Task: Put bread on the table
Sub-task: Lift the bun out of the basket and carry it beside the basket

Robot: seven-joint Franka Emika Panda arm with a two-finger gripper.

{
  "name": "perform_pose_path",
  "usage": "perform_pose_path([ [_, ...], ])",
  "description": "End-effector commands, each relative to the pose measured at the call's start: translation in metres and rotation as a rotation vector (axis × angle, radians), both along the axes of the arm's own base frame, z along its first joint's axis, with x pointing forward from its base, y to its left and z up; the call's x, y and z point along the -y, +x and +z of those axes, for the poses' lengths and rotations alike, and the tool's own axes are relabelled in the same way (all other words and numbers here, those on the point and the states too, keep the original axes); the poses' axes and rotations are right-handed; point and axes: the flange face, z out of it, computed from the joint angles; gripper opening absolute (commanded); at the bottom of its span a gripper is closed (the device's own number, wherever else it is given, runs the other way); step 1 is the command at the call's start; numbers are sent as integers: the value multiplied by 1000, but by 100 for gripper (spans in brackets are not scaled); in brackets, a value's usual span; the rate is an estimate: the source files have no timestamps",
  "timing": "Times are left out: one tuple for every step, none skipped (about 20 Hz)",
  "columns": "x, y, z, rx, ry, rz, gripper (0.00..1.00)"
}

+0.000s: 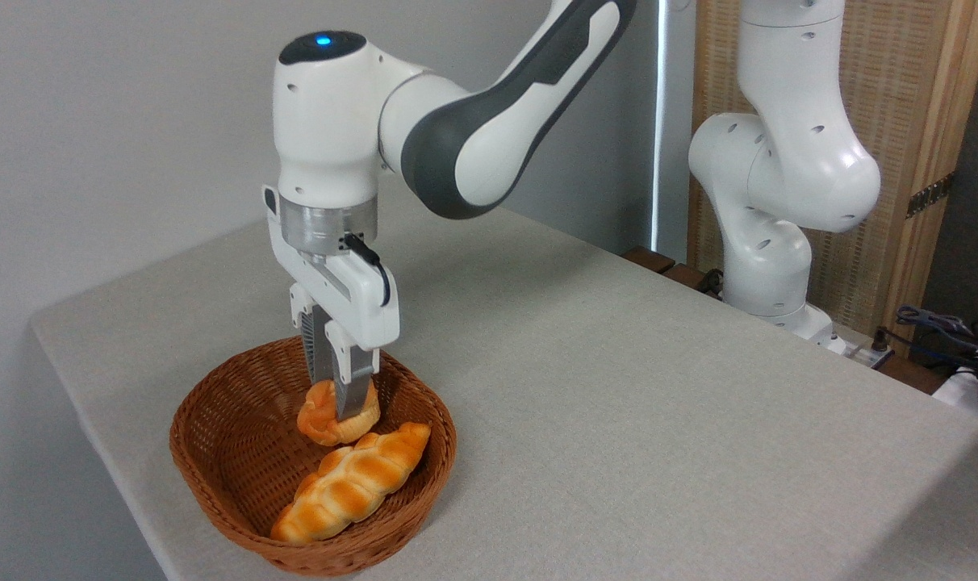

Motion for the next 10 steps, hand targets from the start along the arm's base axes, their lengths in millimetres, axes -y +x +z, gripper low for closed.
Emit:
perform_pose_path([
  [-1, 3, 35, -27, -45, 14, 43],
  [-2, 4, 41, -31, -57, 20, 43],
  [-2, 4, 47, -34, -60, 19, 43],
  [-1, 1, 56, -37, -61, 22, 43],
  [-2, -2, 62, -40, -63, 24, 43],
  [-2, -7, 71, -38, -69, 24, 43],
  [-2, -13, 80, -40, -75, 22, 44],
  [-5, -19, 89, -46, -74, 21, 44],
  [-6, -26, 98, -52, -72, 13, 44],
  [-6, -34, 105, -64, -69, 5, 44],
])
